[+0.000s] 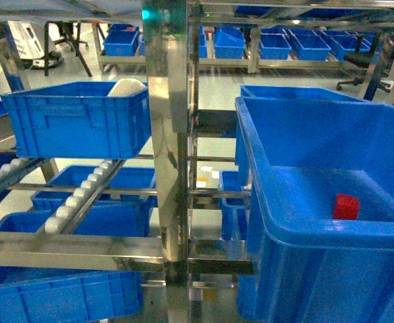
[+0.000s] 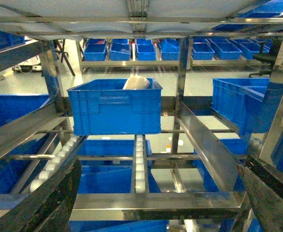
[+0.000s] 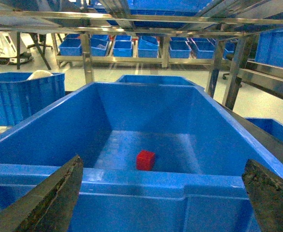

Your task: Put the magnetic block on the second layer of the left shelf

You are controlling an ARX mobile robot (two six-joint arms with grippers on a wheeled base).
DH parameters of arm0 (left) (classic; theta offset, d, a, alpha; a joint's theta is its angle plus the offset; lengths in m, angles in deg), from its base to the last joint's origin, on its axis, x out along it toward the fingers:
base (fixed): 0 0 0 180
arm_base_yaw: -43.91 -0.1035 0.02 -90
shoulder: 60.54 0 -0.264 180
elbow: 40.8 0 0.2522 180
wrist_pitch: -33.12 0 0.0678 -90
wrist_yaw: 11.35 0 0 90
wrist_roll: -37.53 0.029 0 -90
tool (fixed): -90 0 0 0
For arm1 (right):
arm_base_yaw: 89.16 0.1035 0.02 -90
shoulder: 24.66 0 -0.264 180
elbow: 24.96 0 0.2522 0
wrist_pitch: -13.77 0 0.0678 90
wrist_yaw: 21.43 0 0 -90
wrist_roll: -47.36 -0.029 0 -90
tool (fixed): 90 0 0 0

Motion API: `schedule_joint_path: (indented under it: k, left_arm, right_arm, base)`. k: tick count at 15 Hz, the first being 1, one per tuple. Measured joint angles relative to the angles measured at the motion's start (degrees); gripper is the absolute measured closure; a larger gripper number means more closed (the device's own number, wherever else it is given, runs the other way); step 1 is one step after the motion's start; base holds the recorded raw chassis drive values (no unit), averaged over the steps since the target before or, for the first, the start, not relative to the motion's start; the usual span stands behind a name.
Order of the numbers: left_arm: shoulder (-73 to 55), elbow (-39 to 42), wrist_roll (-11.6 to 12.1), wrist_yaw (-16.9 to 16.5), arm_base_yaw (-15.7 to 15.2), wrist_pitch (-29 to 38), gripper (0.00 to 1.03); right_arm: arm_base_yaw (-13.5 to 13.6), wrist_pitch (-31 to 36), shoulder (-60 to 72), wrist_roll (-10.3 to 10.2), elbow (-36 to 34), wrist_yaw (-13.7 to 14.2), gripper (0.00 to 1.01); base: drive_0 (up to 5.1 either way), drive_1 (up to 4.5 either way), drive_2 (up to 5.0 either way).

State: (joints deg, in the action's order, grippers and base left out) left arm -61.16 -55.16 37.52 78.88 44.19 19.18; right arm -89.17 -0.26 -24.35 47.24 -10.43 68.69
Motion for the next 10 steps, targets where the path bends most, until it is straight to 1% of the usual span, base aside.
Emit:
schedule_joint_path:
  k: [10]
  left_arm:
    - [0.0, 0.0, 0.0, 0.0, 0.0, 0.0, 0.05]
  right_arm:
    - [0.0, 0.0, 0.0, 0.0, 0.0, 0.0, 0.03]
  base:
    - [0.0, 0.00, 0.0]
